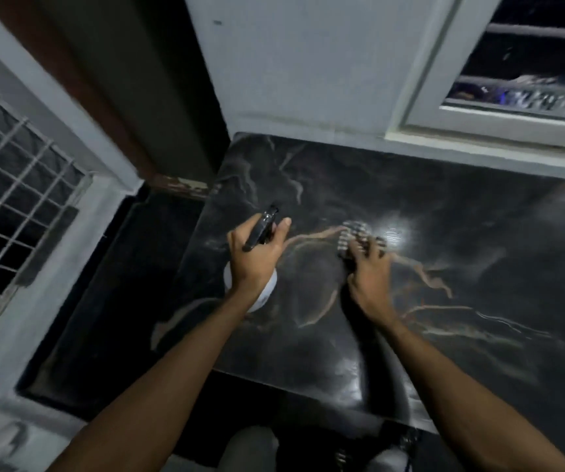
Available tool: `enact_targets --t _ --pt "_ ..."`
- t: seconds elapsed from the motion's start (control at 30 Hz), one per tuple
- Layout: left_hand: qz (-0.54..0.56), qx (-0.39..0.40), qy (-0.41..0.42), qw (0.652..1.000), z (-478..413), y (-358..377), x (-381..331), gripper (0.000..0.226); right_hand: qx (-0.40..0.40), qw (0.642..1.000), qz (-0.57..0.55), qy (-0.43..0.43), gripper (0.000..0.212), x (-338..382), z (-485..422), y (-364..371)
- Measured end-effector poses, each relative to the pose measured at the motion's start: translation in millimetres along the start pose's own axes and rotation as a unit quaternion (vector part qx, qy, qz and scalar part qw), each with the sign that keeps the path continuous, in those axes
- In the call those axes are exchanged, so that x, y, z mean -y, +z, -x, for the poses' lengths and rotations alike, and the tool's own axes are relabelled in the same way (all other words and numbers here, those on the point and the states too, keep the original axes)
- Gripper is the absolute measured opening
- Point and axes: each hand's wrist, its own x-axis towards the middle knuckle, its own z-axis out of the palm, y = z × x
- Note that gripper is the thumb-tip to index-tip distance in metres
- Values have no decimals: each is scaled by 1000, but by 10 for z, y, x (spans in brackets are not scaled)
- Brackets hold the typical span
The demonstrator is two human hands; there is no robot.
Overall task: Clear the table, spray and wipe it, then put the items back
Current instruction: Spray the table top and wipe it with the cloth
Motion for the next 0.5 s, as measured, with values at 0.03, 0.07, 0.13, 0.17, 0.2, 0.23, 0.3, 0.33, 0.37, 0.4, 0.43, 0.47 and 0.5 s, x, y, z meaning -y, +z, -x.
enact_targets --t 0.03,0.07,0.13,0.17,0.2,0.23,0.3,0.33,0.37,0.4,0.43,0.47,0.5 --pt "-10 1 -3 1000 -71 -176 106 40 31 997 24 -63 82 254 50 167" --pt "-16 1 -10 1000 -137 -337 184 39 44 992 33 -115 82 448 52 254" --pt "-27 -17 -7 999 -299 -638 316 37 36 995 9 -94 78 800 -193 325" --pt "-37 -30 -1 999 -360 -793 409 36 16 999 -9 -37 77 971 -307 385" --pt "-47 -39 5 998 -403 -896 457 35 5 1000 -21 -3 76 1128 -366 418" --pt "-56 -46 9 997 -422 -1003 518 34 15 1000 -21 -13 77 1331 -346 492" --pt "-73 -57 9 996 -411 -1193 611 33 76 986 14 -145 78 1731 -189 724" --pt "-81 -63 7 995 -395 -1292 648 33 107 968 36 -224 76 1877 -121 834" --pt "-91 -67 6 994 -376 -1379 687 33 118 953 44 -275 74 1977 -152 888" --pt "-99 -70 4 993 -356 -1451 718 34 115 952 39 -280 72 2062 -252 905" --pt "-105 -74 2 992 -327 -1528 751 34 99 964 31 -243 71 2145 -340 935" --pt "-109 -76 -3 991 -305 -1590 769 34 78 978 26 -190 71 2218 -393 951" --pt "-113 -78 -13 990 -281 -1653 794 34 66 984 26 -162 72 2313 -343 984"
